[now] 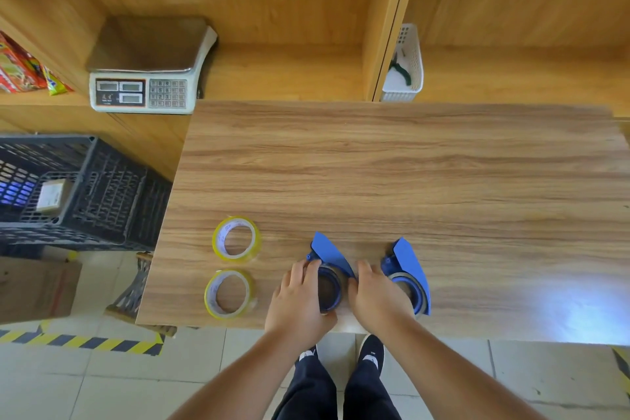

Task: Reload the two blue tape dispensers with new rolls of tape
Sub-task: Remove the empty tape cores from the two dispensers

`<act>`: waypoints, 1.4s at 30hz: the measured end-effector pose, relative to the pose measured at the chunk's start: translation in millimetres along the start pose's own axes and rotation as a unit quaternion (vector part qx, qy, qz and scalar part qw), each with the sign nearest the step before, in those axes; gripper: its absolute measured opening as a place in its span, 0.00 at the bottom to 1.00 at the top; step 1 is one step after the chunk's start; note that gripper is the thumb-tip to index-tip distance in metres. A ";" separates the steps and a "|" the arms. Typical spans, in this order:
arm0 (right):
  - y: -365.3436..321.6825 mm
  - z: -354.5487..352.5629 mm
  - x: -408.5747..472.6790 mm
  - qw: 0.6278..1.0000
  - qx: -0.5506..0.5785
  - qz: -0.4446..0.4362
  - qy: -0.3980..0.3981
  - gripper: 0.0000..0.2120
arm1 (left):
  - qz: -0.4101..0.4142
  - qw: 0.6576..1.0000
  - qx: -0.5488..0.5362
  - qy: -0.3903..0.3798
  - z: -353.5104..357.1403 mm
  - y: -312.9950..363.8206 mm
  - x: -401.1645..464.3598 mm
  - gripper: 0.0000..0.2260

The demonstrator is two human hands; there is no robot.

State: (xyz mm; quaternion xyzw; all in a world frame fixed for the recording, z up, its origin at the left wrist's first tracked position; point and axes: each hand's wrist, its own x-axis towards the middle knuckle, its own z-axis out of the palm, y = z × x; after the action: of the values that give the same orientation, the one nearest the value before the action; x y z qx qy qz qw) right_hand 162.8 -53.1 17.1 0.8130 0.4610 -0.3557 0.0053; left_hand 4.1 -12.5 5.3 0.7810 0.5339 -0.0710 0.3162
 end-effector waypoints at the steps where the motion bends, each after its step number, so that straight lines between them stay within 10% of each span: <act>1: -1.1 -4.2 0.5 1.000 -0.001 -0.003 0.010 0.13 | 0.004 1.000 -0.005 0.007 -2.7 2.2 -1.0 0.40; 9: -3.8 -43.5 17.2 0.991 0.025 -0.008 0.131 0.28 | 0.014 0.994 -0.057 0.096 -48.1 22.1 36.1 0.40; 42: 51.3 -67.7 63.4 0.991 0.042 0.085 0.097 0.30 | -0.037 0.995 -0.018 0.095 -48.7 47.8 186.8 0.43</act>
State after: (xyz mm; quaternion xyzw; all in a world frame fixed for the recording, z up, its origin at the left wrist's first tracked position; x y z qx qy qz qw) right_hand 260.7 -12.6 14.3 0.8795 0.3731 -0.2922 -0.0437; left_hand 113.4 151.6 -20.0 0.7580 0.5914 0.0020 0.2751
